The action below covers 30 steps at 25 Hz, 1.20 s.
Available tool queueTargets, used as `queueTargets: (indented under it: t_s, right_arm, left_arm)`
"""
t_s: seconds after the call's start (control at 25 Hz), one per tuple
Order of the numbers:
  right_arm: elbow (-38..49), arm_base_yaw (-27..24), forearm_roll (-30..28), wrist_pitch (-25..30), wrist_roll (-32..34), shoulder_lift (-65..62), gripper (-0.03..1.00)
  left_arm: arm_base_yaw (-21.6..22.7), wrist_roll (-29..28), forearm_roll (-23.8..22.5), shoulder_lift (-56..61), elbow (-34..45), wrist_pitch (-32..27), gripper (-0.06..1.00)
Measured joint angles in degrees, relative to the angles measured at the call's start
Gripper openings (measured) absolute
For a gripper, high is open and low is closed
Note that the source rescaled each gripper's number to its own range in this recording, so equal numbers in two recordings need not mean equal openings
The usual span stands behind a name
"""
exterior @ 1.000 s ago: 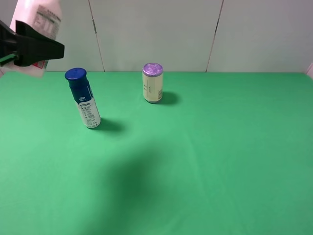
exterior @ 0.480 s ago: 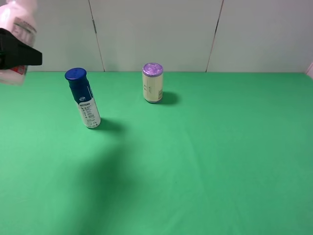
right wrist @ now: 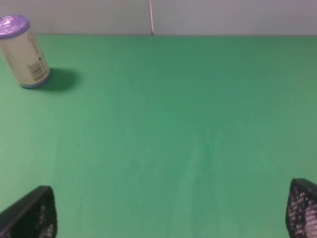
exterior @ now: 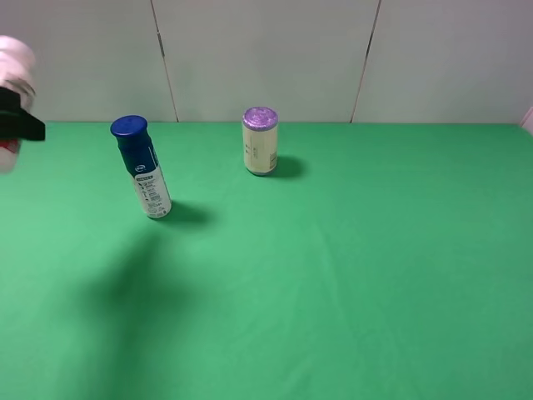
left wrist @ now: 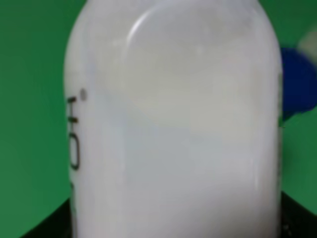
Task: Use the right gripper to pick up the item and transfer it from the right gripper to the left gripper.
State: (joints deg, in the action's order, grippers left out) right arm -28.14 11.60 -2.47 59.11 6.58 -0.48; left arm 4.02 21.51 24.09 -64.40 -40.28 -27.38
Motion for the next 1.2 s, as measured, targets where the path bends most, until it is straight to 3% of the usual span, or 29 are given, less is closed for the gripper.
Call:
queueTargets:
  t_s: [0.24,0.56,1.2]
  right_arm:
    - [0.0,0.0,0.0,0.0,0.0,0.0,1.00]
    - [0.0,0.0,0.0,0.0,0.0,0.0,1.00]
    - [0.0,0.0,0.0,-0.1,0.0,0.0,1.00]
  left_arm:
    - [0.0,-1.3,-2.4,-7.0,0.0,-1.2,0.01]
    - [0.0,-1.5,-3.7,-14.3,0.0,1.4,0.01]
    - [0.0,-1.7,-3.7,-24.9,0.0,3.2,0.01]
